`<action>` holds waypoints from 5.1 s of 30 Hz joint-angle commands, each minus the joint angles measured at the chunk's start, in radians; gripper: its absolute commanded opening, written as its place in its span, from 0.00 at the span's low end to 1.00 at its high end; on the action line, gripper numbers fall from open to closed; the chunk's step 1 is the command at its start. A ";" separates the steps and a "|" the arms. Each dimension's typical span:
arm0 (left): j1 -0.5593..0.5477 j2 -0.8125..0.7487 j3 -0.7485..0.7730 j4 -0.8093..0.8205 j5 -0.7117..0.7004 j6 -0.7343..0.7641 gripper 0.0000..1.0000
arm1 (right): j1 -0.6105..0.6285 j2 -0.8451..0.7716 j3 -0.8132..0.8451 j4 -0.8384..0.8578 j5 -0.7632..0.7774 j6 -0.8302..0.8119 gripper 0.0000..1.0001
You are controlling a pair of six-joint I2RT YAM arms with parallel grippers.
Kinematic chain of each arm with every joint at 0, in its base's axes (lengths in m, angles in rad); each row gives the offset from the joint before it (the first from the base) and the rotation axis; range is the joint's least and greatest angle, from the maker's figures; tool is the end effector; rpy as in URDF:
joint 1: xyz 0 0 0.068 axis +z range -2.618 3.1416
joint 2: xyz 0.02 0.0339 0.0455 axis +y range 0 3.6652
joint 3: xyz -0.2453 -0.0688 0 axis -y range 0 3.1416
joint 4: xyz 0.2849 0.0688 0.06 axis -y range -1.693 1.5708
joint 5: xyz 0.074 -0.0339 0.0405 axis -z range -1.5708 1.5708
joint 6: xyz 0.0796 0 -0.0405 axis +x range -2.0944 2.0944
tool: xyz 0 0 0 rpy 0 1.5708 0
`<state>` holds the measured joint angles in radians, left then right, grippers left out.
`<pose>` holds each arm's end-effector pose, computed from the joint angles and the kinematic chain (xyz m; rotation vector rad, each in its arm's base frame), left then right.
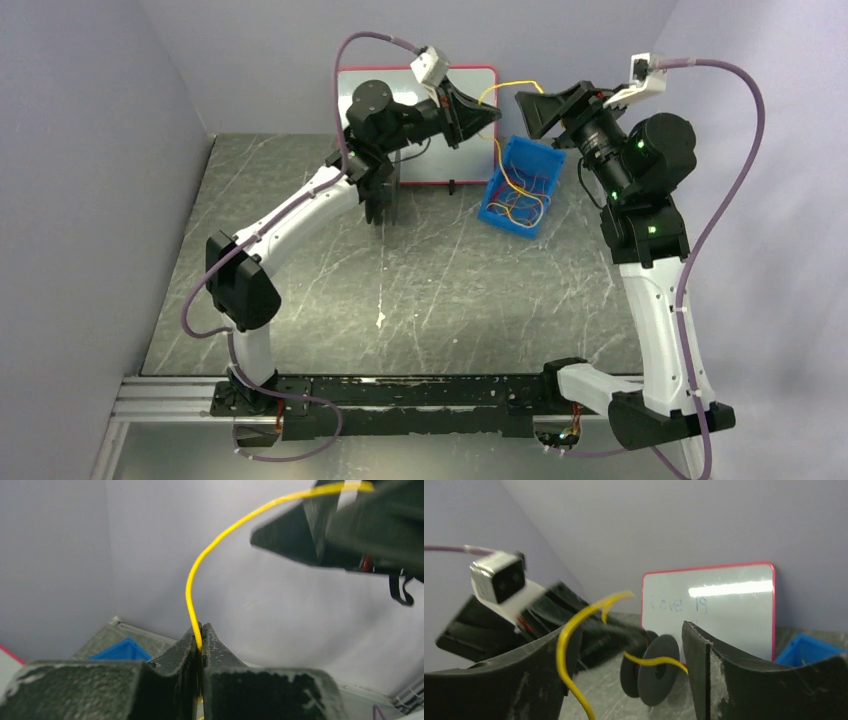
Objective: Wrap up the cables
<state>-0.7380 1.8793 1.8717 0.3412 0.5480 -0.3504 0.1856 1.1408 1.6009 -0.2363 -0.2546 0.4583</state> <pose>0.3523 -0.3765 0.4515 0.7539 1.1765 -1.2578 0.2849 0.0739 0.5503 -0.0315 1.3898 0.7109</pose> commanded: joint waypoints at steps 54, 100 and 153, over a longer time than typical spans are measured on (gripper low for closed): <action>0.236 -0.192 0.199 -0.477 -0.076 0.061 0.07 | 0.126 0.228 -0.861 0.703 0.462 -0.103 0.79; 0.246 -0.475 -0.325 -0.426 -0.063 0.009 0.07 | 0.124 0.167 -0.232 0.568 0.688 -0.420 0.00; 0.203 -0.918 -0.853 -0.596 0.059 -0.045 0.07 | 0.151 -0.339 -0.990 -0.102 -0.078 0.011 0.47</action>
<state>-0.5308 0.9794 1.0199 -0.2237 0.6731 -0.4114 0.3183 0.8436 0.6250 -0.3229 -0.2058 0.4351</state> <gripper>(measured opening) 0.076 0.416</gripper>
